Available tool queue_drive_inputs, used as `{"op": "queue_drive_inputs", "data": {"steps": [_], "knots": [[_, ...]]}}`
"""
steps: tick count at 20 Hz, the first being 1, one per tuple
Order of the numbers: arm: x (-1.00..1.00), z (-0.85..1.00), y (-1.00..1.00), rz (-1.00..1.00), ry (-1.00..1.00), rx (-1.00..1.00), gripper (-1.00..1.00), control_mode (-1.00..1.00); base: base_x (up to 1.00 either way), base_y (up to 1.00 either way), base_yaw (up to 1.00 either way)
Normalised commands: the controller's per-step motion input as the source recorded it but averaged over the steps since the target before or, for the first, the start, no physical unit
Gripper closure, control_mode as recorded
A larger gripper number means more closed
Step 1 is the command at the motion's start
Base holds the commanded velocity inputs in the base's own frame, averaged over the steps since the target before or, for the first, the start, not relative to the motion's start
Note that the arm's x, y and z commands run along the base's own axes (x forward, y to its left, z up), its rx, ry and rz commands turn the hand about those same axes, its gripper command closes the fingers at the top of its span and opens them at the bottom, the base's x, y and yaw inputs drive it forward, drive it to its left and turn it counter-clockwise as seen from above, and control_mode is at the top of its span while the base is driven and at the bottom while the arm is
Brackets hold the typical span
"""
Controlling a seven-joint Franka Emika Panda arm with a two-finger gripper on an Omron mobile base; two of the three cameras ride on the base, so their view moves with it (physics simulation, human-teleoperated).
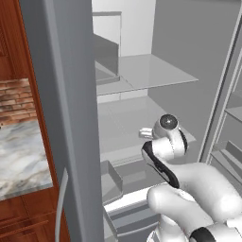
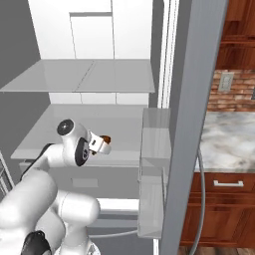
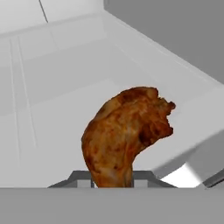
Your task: Place one mushroom and one chicken drumstick in each tupperware on the nearby counter, to pack two identical lunches.
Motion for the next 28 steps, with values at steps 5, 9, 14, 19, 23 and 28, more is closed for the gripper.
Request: {"op": "queue_drive_inputs", "data": {"steps": [5,9,14,19,23,28], "knots": [[-0.89,1.0,-0.18,0.04,0.15,0.0,1.0,-1.0,0.0,0.0,0.0],[-1.0,0.8,0.0,0.07,0.19,-0.03,1.0,-1.0,0.0,0.0,0.0],[-0.98,0.8,0.0,0.12,0.19,-0.03,1.0,-1.0,0.0,0.0,0.0],[-0.86,0.86,0.0,0.13,0.16,-0.02,1.0,-1.0,0.0,0.0,0.0],[-0.75,0.68,0.09,0.12,0.22,-0.04,1.0,-1.0,0.0,0.0,0.0],[-0.28,0.02,0.11,0.06,0.09,-0.03,1.0,1.0,-0.5,0.15,0.1]]}}
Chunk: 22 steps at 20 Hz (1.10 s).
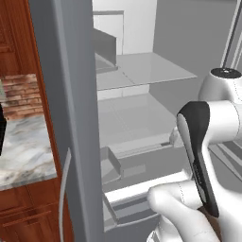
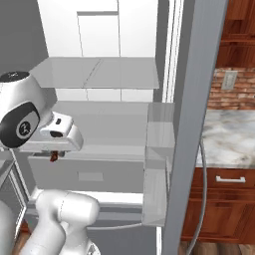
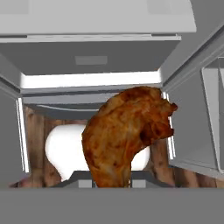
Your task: Place one mushroom and one chicken drumstick in each tupperware on the nearby counter, to pack two identical lunches.
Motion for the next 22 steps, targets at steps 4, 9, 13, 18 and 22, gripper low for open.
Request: {"op": "queue_drive_inputs", "data": {"steps": [4,9,13,18,22], "knots": [[0.0,0.0,0.0,0.0,0.0,0.0,1.0,1.0,-1.0,0.06,0.2],[0.0,0.0,0.0,0.0,0.0,0.0,1.0,1.0,-1.0,-0.01,0.21],[0.0,0.0,0.0,0.0,0.0,0.0,1.0,1.0,-1.0,-0.01,0.18],[0.0,0.0,0.0,0.0,0.0,0.0,1.0,1.0,-0.87,0.43,0.09],[0.0,0.0,0.0,0.0,0.0,0.0,1.0,1.0,-0.22,1.0,0.0]]}}
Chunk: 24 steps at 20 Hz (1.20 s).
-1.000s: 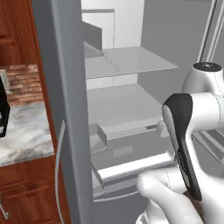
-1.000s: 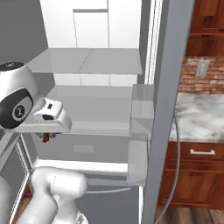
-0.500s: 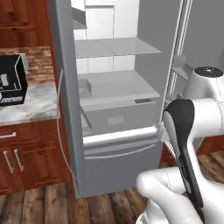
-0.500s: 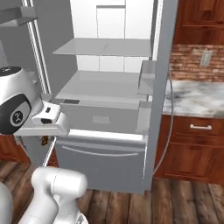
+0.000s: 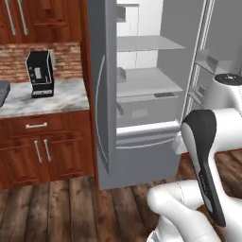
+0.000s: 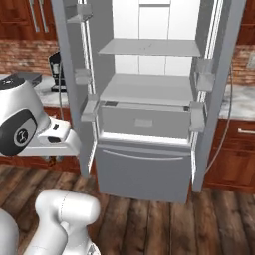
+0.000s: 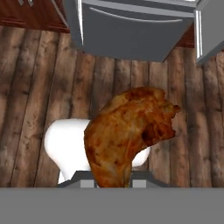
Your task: Place one mushroom and one chicken drumstick in each tupperware on the nearby counter, to pack two identical lunches.
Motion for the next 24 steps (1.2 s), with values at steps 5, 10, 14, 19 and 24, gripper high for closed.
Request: {"op": "queue_drive_inputs", "data": {"steps": [5,10,14,19,24], "knots": [[0.0,0.0,0.0,0.0,0.0,0.0,1.0,1.0,-0.06,1.0,0.0],[0.0,0.0,0.0,0.0,0.0,0.0,1.0,1.0,0.0,1.0,-0.01],[0.0,0.0,0.0,0.0,0.0,0.0,1.0,1.0,0.0,1.0,-0.02],[0.0,0.0,0.0,0.0,0.0,0.0,1.0,1.0,0.07,1.0,-0.03],[0.0,0.0,0.0,0.0,0.0,0.0,1.0,1.0,0.55,0.95,-0.05]]}}
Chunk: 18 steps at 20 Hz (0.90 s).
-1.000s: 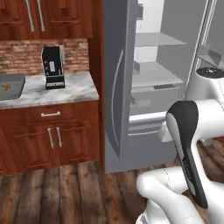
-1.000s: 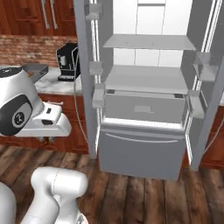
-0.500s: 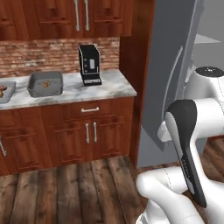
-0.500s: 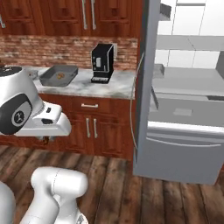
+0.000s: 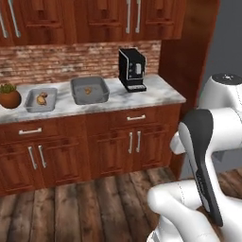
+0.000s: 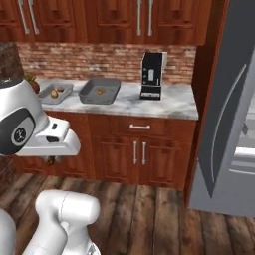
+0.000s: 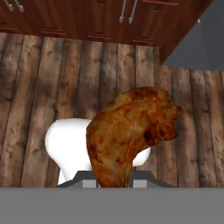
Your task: Place one mushroom and one chicken drumstick in each tupperware on the nearby counter, to pack two identical lunches.
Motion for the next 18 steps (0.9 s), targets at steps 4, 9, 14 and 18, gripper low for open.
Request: {"op": "queue_drive_inputs", "data": {"steps": [4,9,14,18], "knots": [[0.0,0.0,0.0,0.0,0.0,0.0,1.0,1.0,0.88,0.53,-0.02],[0.0,0.0,0.0,0.0,0.0,0.0,1.0,1.0,0.96,0.22,0.0],[0.0,0.0,0.0,0.0,0.0,0.0,1.0,1.0,0.82,0.55,0.0],[0.0,0.0,0.0,0.0,0.0,0.0,1.0,1.0,0.62,0.86,-0.01]]}}
